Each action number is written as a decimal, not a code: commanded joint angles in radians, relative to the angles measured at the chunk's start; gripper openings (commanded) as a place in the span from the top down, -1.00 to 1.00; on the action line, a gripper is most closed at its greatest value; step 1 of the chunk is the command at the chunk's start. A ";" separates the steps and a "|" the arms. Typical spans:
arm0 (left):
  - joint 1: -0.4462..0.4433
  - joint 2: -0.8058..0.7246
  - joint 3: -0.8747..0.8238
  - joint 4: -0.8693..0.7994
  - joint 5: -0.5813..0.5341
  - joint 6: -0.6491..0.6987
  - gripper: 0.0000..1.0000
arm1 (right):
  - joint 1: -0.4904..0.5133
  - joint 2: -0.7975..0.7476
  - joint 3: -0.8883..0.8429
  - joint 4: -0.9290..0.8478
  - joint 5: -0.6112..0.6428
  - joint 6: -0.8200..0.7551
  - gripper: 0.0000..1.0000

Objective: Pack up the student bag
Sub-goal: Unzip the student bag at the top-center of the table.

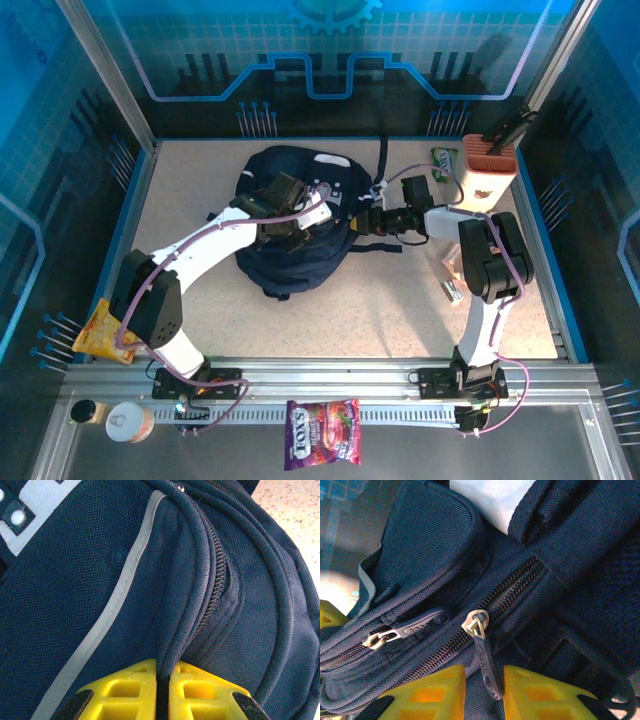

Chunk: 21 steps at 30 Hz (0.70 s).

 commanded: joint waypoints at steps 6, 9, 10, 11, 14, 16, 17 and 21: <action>0.002 -0.005 0.021 -0.004 0.021 -0.010 0.77 | -0.006 0.018 0.057 -0.001 -0.005 -0.012 0.59; 0.002 -0.007 0.025 -0.007 0.021 -0.013 0.77 | -0.004 -0.004 0.039 -0.004 0.017 -0.045 0.81; 0.005 -0.004 0.029 -0.012 0.021 -0.017 0.78 | -0.004 -0.016 0.029 -0.010 0.028 -0.059 0.88; 0.005 -0.002 0.034 -0.016 0.021 -0.020 0.78 | -0.003 -0.028 0.022 -0.016 0.038 -0.070 0.92; 0.012 0.006 0.045 -0.025 0.030 -0.033 0.80 | 0.002 -0.065 -0.004 -0.034 0.066 -0.107 0.99; 0.017 0.011 0.047 -0.023 0.037 -0.043 0.80 | 0.009 -0.095 -0.030 -0.036 0.081 -0.130 1.00; 0.017 0.013 0.048 -0.022 0.043 -0.043 0.80 | 0.011 -0.107 -0.043 -0.030 0.085 -0.136 1.00; 0.018 0.012 0.050 -0.016 0.060 -0.047 0.80 | 0.018 -0.122 -0.072 0.003 0.068 -0.141 1.00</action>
